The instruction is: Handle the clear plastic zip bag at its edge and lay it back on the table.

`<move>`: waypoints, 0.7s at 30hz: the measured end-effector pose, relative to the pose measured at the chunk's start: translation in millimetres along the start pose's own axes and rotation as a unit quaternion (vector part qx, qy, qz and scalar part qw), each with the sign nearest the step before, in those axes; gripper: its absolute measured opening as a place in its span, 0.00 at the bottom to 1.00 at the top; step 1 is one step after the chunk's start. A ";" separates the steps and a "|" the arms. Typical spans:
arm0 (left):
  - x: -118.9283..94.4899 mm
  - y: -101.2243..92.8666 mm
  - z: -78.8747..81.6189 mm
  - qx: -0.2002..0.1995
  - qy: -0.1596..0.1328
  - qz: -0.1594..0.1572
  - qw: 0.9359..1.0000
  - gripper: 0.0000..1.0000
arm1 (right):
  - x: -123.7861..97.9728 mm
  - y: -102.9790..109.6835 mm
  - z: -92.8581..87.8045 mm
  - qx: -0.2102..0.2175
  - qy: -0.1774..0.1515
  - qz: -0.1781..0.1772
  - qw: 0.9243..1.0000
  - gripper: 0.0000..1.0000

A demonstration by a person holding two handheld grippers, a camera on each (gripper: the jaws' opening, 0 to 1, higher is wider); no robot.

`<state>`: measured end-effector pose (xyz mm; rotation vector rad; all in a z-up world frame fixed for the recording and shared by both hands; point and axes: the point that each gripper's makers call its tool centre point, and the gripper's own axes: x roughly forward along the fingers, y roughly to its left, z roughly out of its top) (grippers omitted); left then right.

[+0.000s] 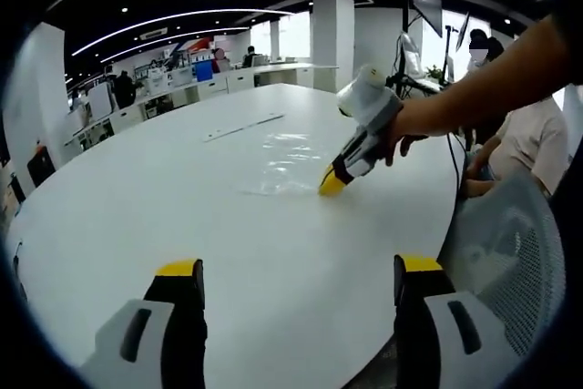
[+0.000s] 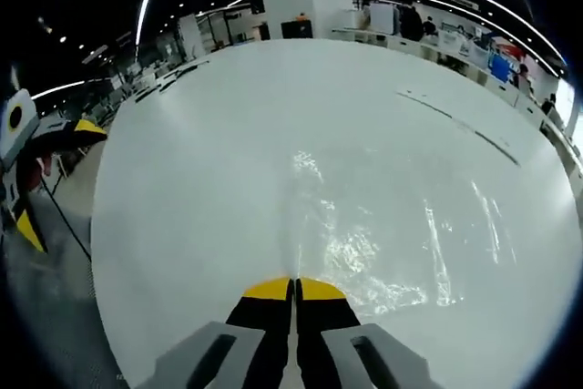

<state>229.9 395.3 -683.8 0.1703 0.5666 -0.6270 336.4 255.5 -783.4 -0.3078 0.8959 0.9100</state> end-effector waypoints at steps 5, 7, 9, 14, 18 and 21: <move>0.4 1.1 0.0 0.002 0.002 -0.002 1.000 0.84 | -9.6 25.8 -1.2 -0.050 -0.004 0.035 0.998 0.00; 1.2 0.8 -0.7 0.005 0.004 -0.004 1.000 0.84 | -13.8 32.3 -4.1 -0.074 0.005 0.042 0.996 0.00; 3.0 1.5 -1.7 0.009 0.007 -0.006 1.000 0.83 | -19.1 41.3 -3.3 -0.095 0.003 0.058 0.994 0.00; 6.2 4.9 -1.0 -0.008 0.004 -0.010 1.000 0.83 | -37.1 61.7 -0.6 -0.132 -0.004 0.089 0.987 0.00; 7.4 6.8 -2.3 -0.009 0.006 -0.009 1.000 0.83 | -48.8 71.8 0.1 -0.150 -0.013 0.107 0.983 0.00; 9.1 8.2 -1.9 -0.007 0.007 -0.011 1.000 0.82 | -55.1 77.8 0.0 -0.165 -0.015 0.115 0.979 0.00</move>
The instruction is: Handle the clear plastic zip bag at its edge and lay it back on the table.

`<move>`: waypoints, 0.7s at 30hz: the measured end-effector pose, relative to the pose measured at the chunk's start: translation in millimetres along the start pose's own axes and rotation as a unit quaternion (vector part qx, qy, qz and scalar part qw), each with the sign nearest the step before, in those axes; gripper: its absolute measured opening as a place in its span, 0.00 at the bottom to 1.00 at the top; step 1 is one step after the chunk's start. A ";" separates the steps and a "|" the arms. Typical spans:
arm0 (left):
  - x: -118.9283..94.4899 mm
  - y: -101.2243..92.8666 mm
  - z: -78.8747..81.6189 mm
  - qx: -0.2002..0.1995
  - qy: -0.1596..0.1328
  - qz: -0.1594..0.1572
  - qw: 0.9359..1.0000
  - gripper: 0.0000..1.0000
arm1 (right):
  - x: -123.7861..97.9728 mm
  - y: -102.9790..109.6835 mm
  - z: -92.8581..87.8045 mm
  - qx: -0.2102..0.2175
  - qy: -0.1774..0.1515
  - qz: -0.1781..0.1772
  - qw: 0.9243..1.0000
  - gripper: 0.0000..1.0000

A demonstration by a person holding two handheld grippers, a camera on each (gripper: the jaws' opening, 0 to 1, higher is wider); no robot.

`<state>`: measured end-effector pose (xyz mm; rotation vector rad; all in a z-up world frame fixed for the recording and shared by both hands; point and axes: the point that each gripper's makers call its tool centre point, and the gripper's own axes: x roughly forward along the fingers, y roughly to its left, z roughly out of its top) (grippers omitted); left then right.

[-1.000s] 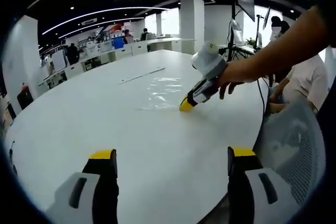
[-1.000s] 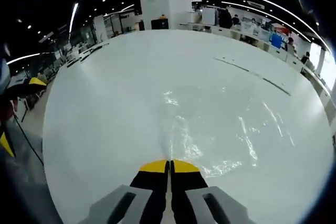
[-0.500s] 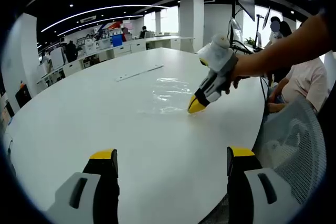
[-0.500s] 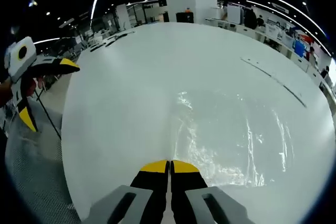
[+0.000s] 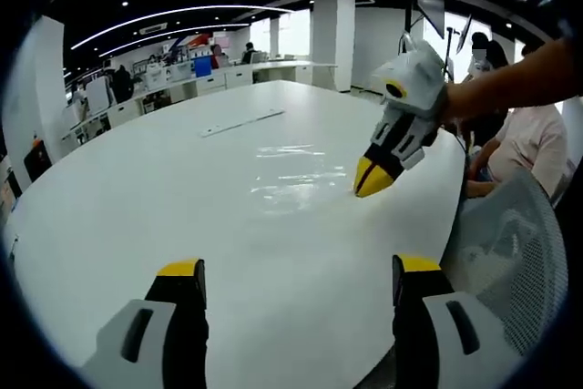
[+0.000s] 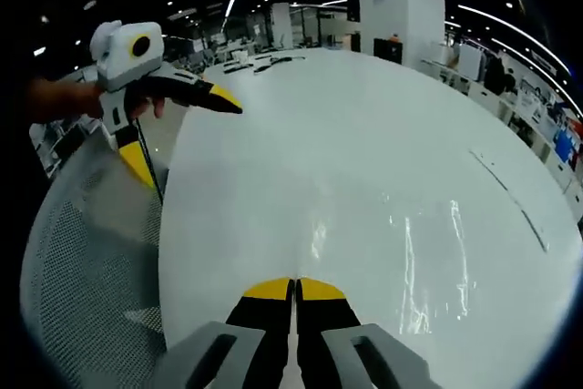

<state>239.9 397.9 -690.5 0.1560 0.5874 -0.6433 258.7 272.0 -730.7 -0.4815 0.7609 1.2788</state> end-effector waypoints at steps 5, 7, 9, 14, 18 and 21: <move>3.4 1.4 1.8 0.013 0.003 -0.006 1.000 0.81 | -8.8 8.4 8.8 -0.021 -0.011 0.008 1.000 0.00; 5.3 1.6 1.8 0.019 0.006 -0.008 1.000 0.81 | -12.0 11.8 13.0 -0.024 -0.017 0.013 0.999 0.00; 6.9 1.8 2.2 0.027 0.008 -0.010 1.000 0.79 | -15.6 13.5 15.6 -0.037 -0.018 0.016 0.999 0.00; 10.3 0.1 1.8 0.048 0.016 -0.017 0.999 0.76 | -24.8 22.5 20.1 -0.064 -0.023 0.036 0.997 0.00; 13.1 -5.5 2.6 0.079 0.025 -0.031 0.996 0.72 | -30.6 26.6 21.4 -0.078 -0.023 0.042 0.996 0.00; 14.9 -9.0 2.3 0.102 0.032 -0.039 0.994 0.69 | -34.5 29.5 21.9 -0.084 -0.023 0.048 0.995 0.00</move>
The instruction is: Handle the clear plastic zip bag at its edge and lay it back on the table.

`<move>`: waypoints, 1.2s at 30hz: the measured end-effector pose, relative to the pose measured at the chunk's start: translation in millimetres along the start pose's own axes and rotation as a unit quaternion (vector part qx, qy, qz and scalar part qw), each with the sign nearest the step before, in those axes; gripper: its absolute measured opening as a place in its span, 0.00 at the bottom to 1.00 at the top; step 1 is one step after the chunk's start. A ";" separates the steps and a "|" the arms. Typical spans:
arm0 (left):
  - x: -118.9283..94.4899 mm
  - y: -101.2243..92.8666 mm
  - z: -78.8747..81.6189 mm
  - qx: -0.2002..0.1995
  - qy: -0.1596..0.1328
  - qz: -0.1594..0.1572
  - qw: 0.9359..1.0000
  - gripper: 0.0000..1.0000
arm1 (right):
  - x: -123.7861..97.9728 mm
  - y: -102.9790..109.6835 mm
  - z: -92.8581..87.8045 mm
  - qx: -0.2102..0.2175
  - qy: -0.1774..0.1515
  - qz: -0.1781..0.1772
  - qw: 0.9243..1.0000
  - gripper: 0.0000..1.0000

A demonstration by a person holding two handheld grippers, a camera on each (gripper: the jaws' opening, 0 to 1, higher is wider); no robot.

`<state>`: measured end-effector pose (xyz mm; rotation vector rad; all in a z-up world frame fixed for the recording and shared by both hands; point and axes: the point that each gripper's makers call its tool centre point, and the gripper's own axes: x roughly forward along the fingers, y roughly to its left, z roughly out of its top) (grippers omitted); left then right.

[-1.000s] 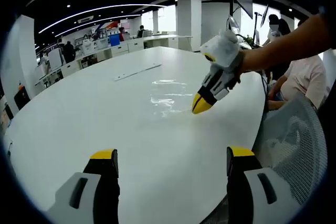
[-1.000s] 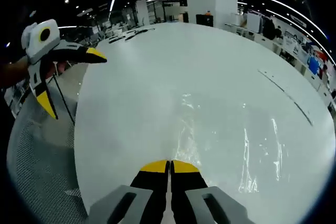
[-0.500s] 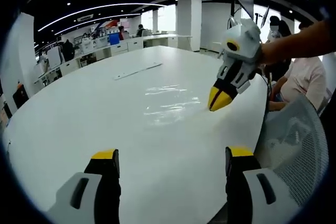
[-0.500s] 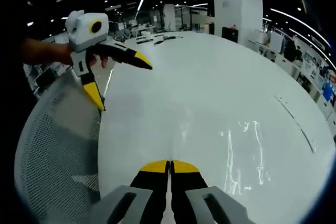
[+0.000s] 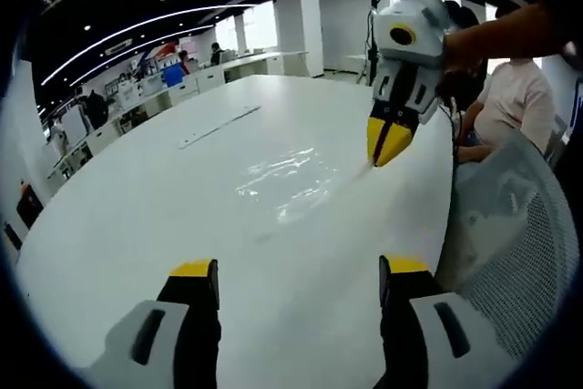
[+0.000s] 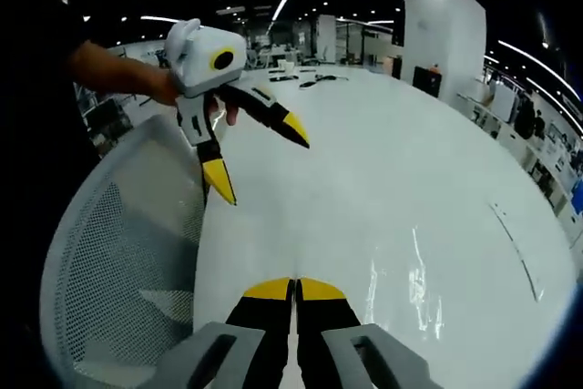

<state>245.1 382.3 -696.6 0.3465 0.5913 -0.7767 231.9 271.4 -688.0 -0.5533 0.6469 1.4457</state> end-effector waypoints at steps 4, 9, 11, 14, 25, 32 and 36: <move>1.2 -3.1 1.9 0.012 0.003 -0.006 1.000 0.67 | -3.8 2.7 0.5 -0.009 -0.001 0.002 1.000 0.00; 2.6 -1.8 3.9 0.027 0.005 -0.012 1.000 0.64 | -9.1 5.4 1.1 -0.007 -0.008 0.007 1.000 0.00; 2.6 -2.1 4.4 0.037 0.007 -0.014 0.999 0.63 | -11.7 7.1 1.5 -0.011 -0.012 0.012 1.000 0.00; 3.5 1.6 5.0 0.045 0.009 -0.008 0.999 0.62 | -13.6 7.5 -2.1 -0.034 0.001 0.014 0.999 0.00; 5.5 -9.3 13.3 0.118 0.015 -0.030 0.992 0.44 | -19.9 14.2 1.5 -0.085 0.004 0.030 0.996 0.00; 5.6 -10.2 4.1 0.177 0.040 -0.039 0.983 0.21 | -24.2 14.2 4.5 -0.090 -0.007 0.028 0.995 0.00; 5.1 -12.8 3.7 0.175 0.038 -0.047 0.983 0.09 | -26.4 14.0 2.8 -0.085 -0.008 0.026 0.996 0.00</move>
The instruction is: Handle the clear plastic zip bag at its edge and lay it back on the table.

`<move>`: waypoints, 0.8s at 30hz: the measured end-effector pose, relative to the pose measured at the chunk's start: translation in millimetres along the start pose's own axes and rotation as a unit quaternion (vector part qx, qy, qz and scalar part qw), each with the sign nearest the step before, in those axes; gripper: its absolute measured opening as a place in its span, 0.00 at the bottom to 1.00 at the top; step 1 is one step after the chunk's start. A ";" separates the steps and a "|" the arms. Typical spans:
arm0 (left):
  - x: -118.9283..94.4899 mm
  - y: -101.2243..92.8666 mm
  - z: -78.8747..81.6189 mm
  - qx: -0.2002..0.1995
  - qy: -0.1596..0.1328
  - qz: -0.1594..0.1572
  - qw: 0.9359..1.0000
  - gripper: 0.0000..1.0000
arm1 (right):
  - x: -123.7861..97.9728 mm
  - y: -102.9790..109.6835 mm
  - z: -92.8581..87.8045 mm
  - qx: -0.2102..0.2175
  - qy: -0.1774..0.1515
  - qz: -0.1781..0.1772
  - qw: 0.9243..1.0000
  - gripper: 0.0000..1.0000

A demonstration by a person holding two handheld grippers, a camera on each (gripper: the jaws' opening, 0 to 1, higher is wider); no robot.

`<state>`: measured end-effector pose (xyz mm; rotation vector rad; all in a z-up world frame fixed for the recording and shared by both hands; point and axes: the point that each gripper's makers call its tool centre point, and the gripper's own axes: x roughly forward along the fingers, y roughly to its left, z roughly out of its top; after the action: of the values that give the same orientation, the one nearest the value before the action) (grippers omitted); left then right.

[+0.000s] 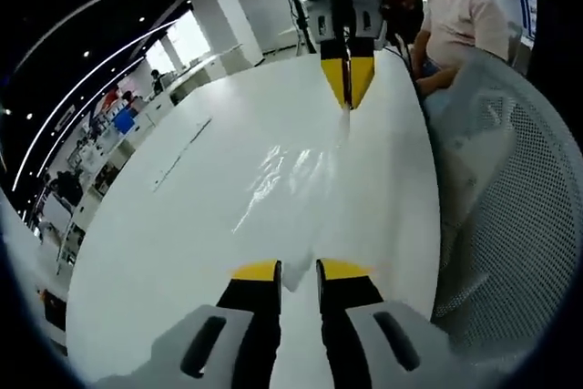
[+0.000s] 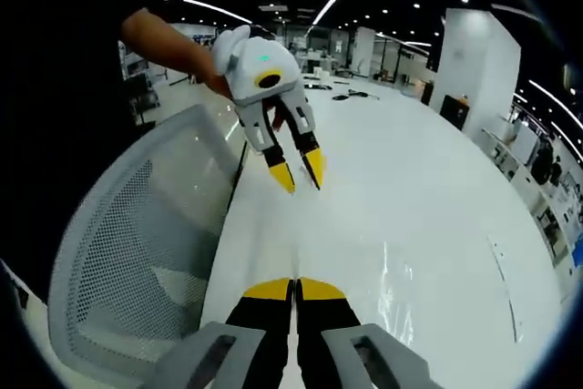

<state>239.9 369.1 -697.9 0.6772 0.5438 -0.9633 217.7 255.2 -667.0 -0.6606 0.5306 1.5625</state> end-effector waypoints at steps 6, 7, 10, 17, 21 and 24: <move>1.7 -9.6 1.2 -0.020 0.004 -0.021 1.000 0.02 | -3.2 -5.4 1.2 0.022 -0.015 -0.020 0.999 0.00; 2.4 -11.3 1.3 -0.025 0.004 -0.025 0.999 0.01 | -3.5 -5.1 1.4 0.024 -0.016 -0.020 0.999 0.01; 3.5 -17.8 4.3 -0.018 0.004 -0.033 0.999 0.01 | -3.5 -3.7 3.3 0.027 -0.020 -0.020 0.999 0.05; 5.2 -22.4 13.8 -0.017 0.001 -0.041 0.999 0.01 | 3.3 1.1 14.9 0.027 -0.029 -0.021 0.999 0.08; 6.3 -23.6 18.7 -0.014 0.002 -0.044 0.999 0.01 | 9.8 2.8 27.1 0.019 -0.037 -0.021 0.999 0.11; 7.2 -24.3 22.8 -0.014 -0.001 -0.046 0.999 0.01 | 16.8 4.0 40.6 0.011 -0.047 -0.023 0.999 0.11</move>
<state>224.8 338.8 -694.2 0.6301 0.5897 -1.0394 209.0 294.7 -649.3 -0.5746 0.4586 1.5351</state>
